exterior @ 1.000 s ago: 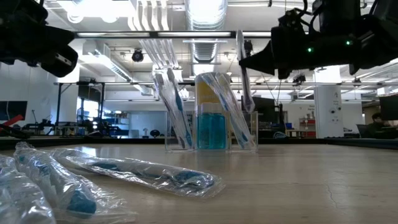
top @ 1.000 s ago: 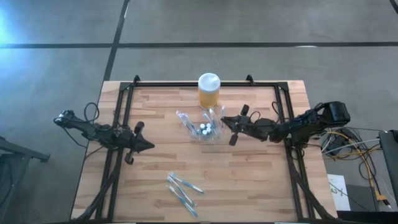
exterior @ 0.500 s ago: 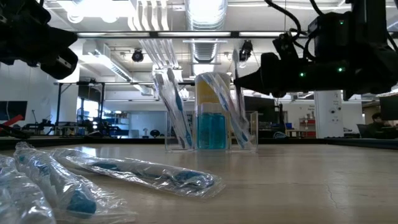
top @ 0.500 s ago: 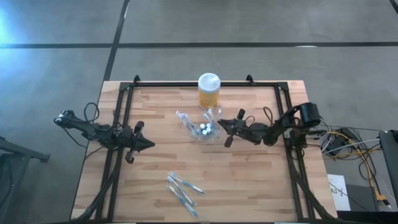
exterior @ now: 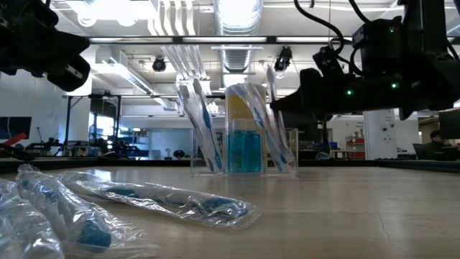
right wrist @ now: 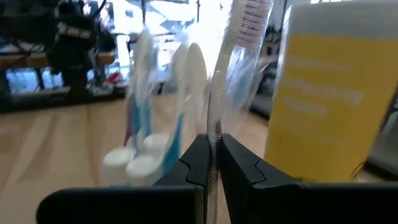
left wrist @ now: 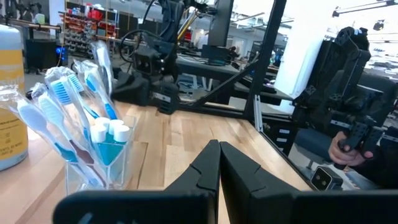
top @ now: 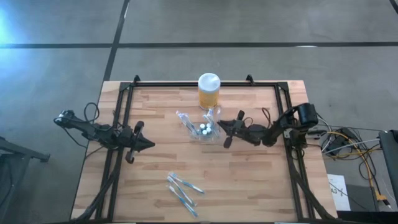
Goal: Pick & Place toothbrushing station
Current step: Put the purple toothbrush into the transparent organizer, then put the blue toothbrush into the transparent organizer
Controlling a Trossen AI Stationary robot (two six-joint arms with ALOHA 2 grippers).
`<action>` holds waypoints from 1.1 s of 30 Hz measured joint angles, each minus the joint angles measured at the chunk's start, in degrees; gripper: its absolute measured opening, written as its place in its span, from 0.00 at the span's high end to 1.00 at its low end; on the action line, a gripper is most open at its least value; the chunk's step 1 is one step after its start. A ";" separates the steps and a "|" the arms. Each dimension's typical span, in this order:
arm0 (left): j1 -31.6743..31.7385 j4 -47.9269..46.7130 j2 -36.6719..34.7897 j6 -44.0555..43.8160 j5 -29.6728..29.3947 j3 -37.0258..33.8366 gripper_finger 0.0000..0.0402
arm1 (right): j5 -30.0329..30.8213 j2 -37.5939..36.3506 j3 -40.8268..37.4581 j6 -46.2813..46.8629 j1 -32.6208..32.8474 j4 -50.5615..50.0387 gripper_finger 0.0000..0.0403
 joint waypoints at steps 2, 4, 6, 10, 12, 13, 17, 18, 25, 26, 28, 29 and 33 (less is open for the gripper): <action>0.00 0.04 0.00 -0.02 -0.39 0.00 0.97 | -0.02 0.00 0.00 1.69 0.38 -1.95 0.96; 0.02 0.19 0.00 -0.19 -0.82 -0.02 0.97 | -0.01 0.00 0.00 3.43 0.35 -3.69 0.96; 0.02 0.22 0.00 -0.36 -0.89 -0.02 0.97 | 0.01 0.00 0.00 4.91 0.30 -4.24 0.95; 0.02 0.21 0.00 -0.42 -0.93 -0.02 0.97 | -0.19 0.00 0.00 5.34 0.32 -4.65 0.91; 0.02 0.20 0.00 -0.49 -0.93 -0.02 0.97 | -0.45 -0.02 0.00 6.26 0.32 -5.68 0.89; 0.02 0.20 0.00 -0.62 -0.93 -0.02 0.97 | -0.46 -0.02 0.00 7.44 0.32 -6.17 0.87; 0.02 0.20 0.00 -0.98 -0.93 -0.04 0.97 | -0.53 -0.02 0.00 10.57 0.36 -7.08 0.79; 0.02 0.20 0.00 -1.11 -0.93 -0.04 0.97 | -0.57 -0.02 0.00 11.06 0.36 -7.07 0.76; 0.02 0.20 0.00 -1.53 -0.93 -0.04 0.97 | -0.66 -2.74 -0.02 10.03 0.50 -7.21 0.59; 0.02 0.20 0.00 -1.53 -0.91 -0.04 0.97 | -0.69 -3.75 -0.15 8.87 0.67 -7.38 0.58; 0.00 0.17 0.00 -1.53 -0.91 -0.04 0.97 | -0.67 -6.56 -0.53 6.83 1.27 -8.23 0.55; 0.00 0.17 0.00 -1.53 -0.91 -0.04 0.97 | -0.69 -8.20 -0.63 6.20 1.60 -9.19 0.54; 0.00 0.17 0.00 -1.55 -0.54 -0.07 0.97 | -0.71 -16.54 -0.85 5.34 2.69 -18.91 0.53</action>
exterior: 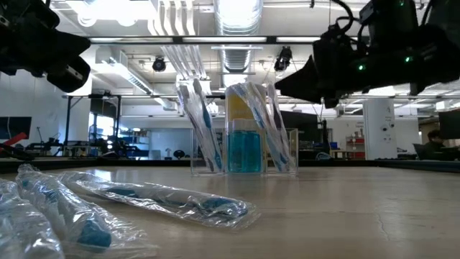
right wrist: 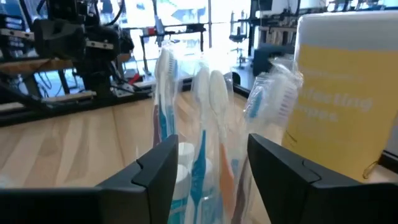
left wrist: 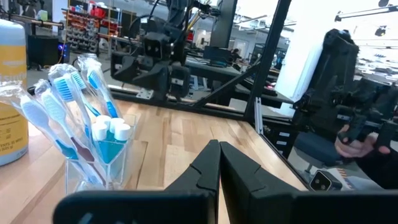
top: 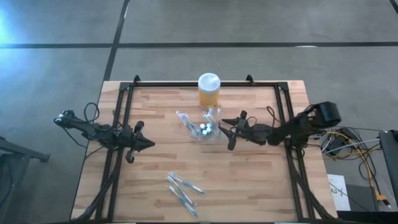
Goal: Pick & Place toothbrushing station
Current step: Put the blue toothbrush into the transparent organizer
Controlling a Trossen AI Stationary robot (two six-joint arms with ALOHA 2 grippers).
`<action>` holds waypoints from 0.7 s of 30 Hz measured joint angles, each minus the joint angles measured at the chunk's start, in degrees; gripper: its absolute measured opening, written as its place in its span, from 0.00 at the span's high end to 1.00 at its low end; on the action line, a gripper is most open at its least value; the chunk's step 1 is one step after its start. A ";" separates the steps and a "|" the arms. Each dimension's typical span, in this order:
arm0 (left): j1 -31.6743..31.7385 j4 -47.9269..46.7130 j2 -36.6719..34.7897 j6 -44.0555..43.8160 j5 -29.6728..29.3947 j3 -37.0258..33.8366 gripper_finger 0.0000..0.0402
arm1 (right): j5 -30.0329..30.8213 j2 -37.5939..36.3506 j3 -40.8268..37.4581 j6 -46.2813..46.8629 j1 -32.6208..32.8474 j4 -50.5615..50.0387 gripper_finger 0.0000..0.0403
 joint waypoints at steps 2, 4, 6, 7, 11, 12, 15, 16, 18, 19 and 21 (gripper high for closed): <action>0.00 0.00 0.00 0.00 0.02 0.00 0.97 | 0.00 -4.36 0.00 0.62 0.34 -5.82 0.53; 0.00 0.00 0.00 0.11 0.02 0.00 0.97 | 0.00 -8.30 0.00 1.85 0.43 -11.65 0.53; 0.00 0.00 0.00 0.85 0.03 0.00 0.97 | 0.02 -11.56 0.00 2.91 0.41 -16.95 0.54; 0.00 0.00 0.00 1.15 0.02 0.00 0.97 | 0.04 -13.05 0.00 3.22 0.41 -19.27 0.54; 0.03 0.02 0.00 1.40 -0.84 0.00 0.97 | 0.02 -17.61 0.00 4.74 0.53 -25.82 0.56; 0.04 0.02 0.00 1.40 -1.18 0.00 0.97 | 0.06 -18.37 -0.04 5.13 0.85 -26.66 0.57; 0.04 0.02 0.00 1.44 -1.82 0.00 0.97 | 0.02 -19.42 -0.10 3.56 3.19 -26.49 0.60; 0.04 0.02 0.00 1.44 -1.86 0.00 0.98 | -0.02 -19.43 -0.14 2.37 4.27 -26.06 0.62; 0.04 0.02 0.00 1.57 -1.98 0.00 0.98 | -0.16 -19.42 -0.20 0.25 6.64 -24.89 0.66; 0.04 0.02 0.00 1.82 -2.15 0.00 0.99 | -0.17 -19.21 -0.20 -0.57 7.94 -23.91 0.69; 0.04 0.02 0.00 2.07 -3.67 0.00 0.99 | -1.28 -19.02 -0.26 -2.26 10.46 -22.60 0.74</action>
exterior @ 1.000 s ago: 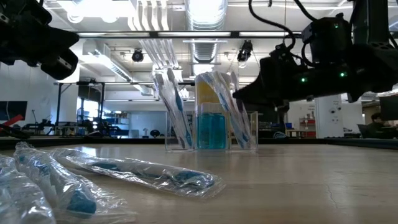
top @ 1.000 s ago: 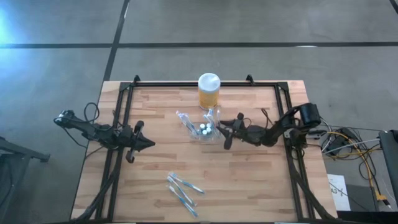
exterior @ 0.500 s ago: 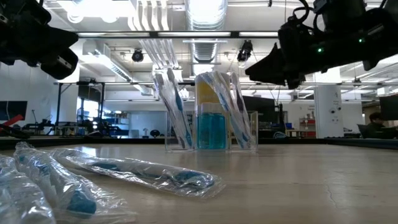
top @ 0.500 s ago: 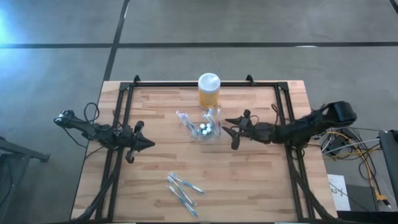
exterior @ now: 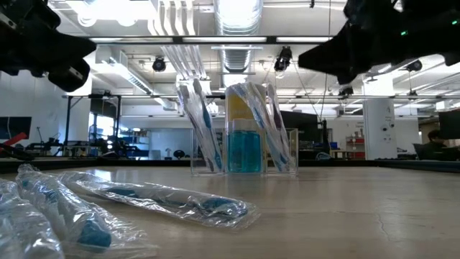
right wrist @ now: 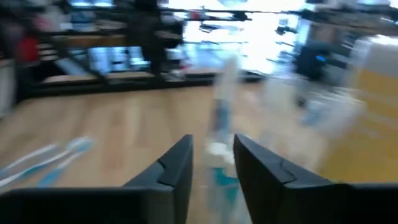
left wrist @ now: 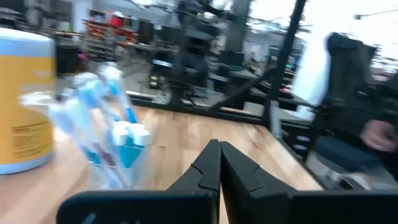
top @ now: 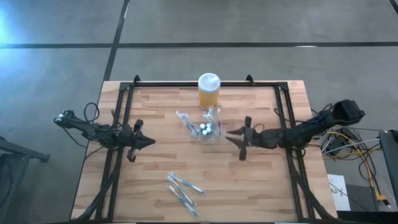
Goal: Pick & Place toothbrushing station
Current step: Put the blue toothbrush into the transparent organizer
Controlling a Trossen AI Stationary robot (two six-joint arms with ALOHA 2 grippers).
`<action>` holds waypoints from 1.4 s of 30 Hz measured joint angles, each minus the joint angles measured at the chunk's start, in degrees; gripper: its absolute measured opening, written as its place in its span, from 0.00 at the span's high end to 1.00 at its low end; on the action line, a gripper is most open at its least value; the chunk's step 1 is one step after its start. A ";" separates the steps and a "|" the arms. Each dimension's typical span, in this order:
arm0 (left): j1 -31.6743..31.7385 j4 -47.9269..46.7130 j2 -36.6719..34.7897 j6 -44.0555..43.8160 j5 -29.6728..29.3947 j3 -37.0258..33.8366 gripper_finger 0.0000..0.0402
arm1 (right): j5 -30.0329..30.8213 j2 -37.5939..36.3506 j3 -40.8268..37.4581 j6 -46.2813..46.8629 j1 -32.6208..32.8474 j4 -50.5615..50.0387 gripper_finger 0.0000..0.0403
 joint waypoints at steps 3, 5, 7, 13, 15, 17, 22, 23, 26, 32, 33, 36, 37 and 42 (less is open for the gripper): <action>0.00 0.17 0.00 -0.28 -5.06 0.00 0.99 | -1.66 0.35 -0.03 -2.79 3.40 0.71 0.85; 0.00 0.22 -0.02 -0.43 -6.52 0.00 0.99 | -1.81 0.24 -0.10 -4.05 4.72 1.32 0.92; 0.00 0.20 -0.02 -0.45 -6.46 0.00 0.99 | -1.79 0.14 -0.09 -4.75 5.41 3.28 0.96; -0.04 0.13 -0.02 -0.47 -5.99 0.00 0.99 | -8.50 0.22 -0.05 -5.57 5.58 5.52 0.98; -0.04 0.11 -0.02 -0.21 -5.73 0.00 0.99 | -10.08 0.42 -0.05 -5.58 5.58 6.41 0.98; -0.04 0.09 -0.02 0.39 -5.68 0.00 0.99 | -10.30 0.61 -0.05 -5.57 5.58 6.69 0.98; -0.04 0.08 -0.02 1.08 -5.49 0.00 0.99 | -10.32 1.16 -0.05 -5.57 5.55 6.55 0.98; -0.04 0.07 -0.02 1.10 -5.49 0.00 0.99 | -10.32 1.16 -0.05 -5.57 5.55 6.54 0.98; -0.04 0.07 -0.02 1.03 -5.47 0.00 0.99 | -10.32 1.16 -0.05 -5.52 5.55 6.49 0.98; -0.04 0.07 -0.02 0.16 -5.44 0.00 0.99 | -10.32 1.14 -0.05 -4.42 5.55 6.45 0.98; -0.04 0.06 -0.02 0.20 -5.42 0.00 0.99 | -10.32 1.16 -0.05 -3.73 5.55 6.42 0.98; -0.04 0.02 -0.02 1.88 -4.83 0.00 0.99 | -10.32 1.15 -0.05 -1.69 5.76 6.03 0.98; -0.04 0.02 -0.02 2.76 -4.55 0.00 0.99 | -10.32 1.15 -0.05 -1.12 5.95 5.96 0.98; -0.04 0.00 -0.02 4.70 -4.20 0.00 0.98 | -10.17 1.16 -0.05 -0.40 7.75 5.95 0.98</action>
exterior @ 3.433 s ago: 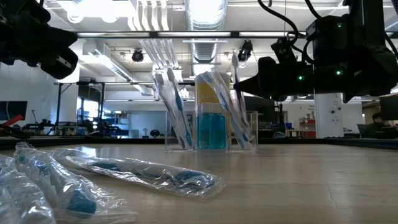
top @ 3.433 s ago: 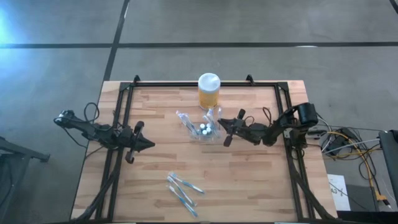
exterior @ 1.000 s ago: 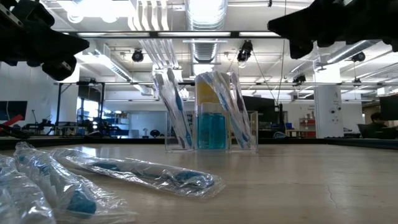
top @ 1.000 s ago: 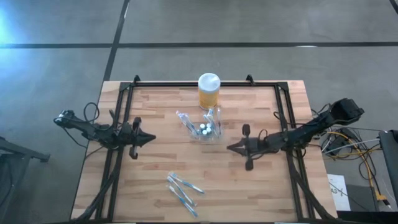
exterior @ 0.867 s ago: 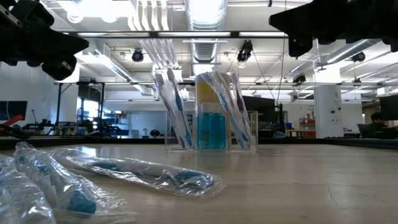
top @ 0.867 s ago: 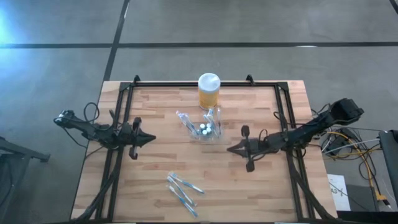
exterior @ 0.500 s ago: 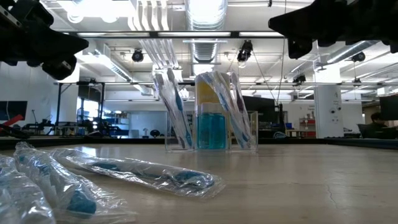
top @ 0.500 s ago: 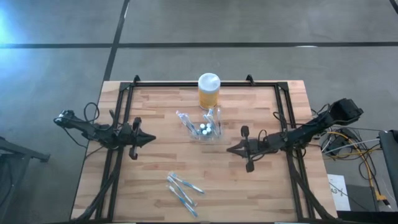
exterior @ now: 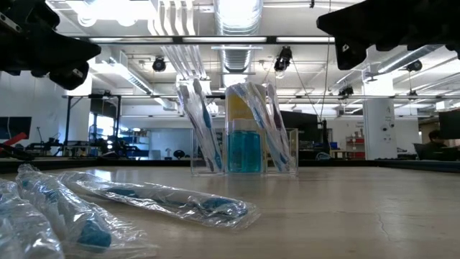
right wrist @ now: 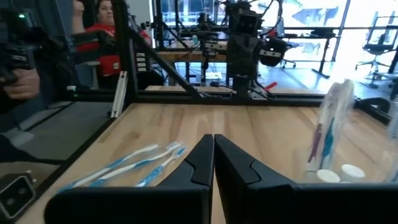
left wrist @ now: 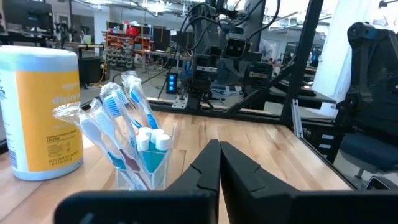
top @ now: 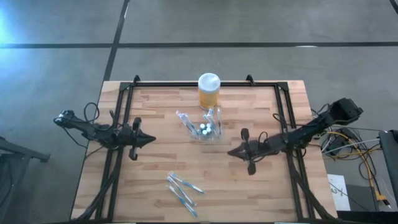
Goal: Pick & Place toothbrushing station
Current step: Put the blue toothbrush into the transparent organizer
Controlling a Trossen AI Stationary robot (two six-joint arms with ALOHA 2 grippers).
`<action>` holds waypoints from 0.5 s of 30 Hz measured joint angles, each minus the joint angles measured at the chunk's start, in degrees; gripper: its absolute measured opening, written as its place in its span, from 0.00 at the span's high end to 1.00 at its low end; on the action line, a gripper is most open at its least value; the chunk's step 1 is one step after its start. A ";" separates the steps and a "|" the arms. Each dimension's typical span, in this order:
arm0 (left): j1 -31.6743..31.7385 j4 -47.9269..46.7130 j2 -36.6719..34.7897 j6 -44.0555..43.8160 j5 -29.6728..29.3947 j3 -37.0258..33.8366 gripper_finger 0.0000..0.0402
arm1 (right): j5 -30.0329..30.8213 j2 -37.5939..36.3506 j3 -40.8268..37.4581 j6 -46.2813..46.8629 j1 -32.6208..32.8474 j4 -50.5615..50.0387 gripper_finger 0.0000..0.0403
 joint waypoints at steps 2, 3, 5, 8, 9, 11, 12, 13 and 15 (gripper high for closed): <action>0.00 0.00 0.00 -0.29 0.06 0.00 0.97 | 1.72 -0.02 0.00 0.34 1.05 0.02 0.98; 0.01 0.00 0.00 -0.45 0.30 0.00 0.96 | 3.08 -0.02 0.00 0.66 1.65 0.02 0.98; 0.04 -0.04 0.00 -0.50 1.02 0.00 0.96 | 5.65 -0.02 -0.02 1.06 2.62 0.01 0.98; 0.04 -0.09 0.00 -0.48 2.12 0.00 0.96 | 8.07 -0.02 -0.02 2.04 3.74 0.02 0.98; 0.04 -0.10 0.00 -0.48 2.42 0.00 0.96 | 8.94 -0.02 -0.02 2.61 4.06 0.02 0.98; 0.04 -0.16 0.00 -0.49 4.02 0.00 0.98 | 10.54 -0.02 -0.02 3.98 4.69 0.02 0.98; 0.04 -0.25 0.00 -0.50 5.60 0.00 0.98 | 10.93 0.08 -0.02 4.73 4.92 0.03 0.98; 0.04 -0.37 0.01 -0.50 7.31 0.00 0.99 | 11.29 0.71 -0.02 5.54 5.10 0.67 0.98; 0.03 -0.38 0.03 -0.56 10.37 0.00 0.99 | 12.16 2.08 -0.06 7.04 5.53 1.34 0.98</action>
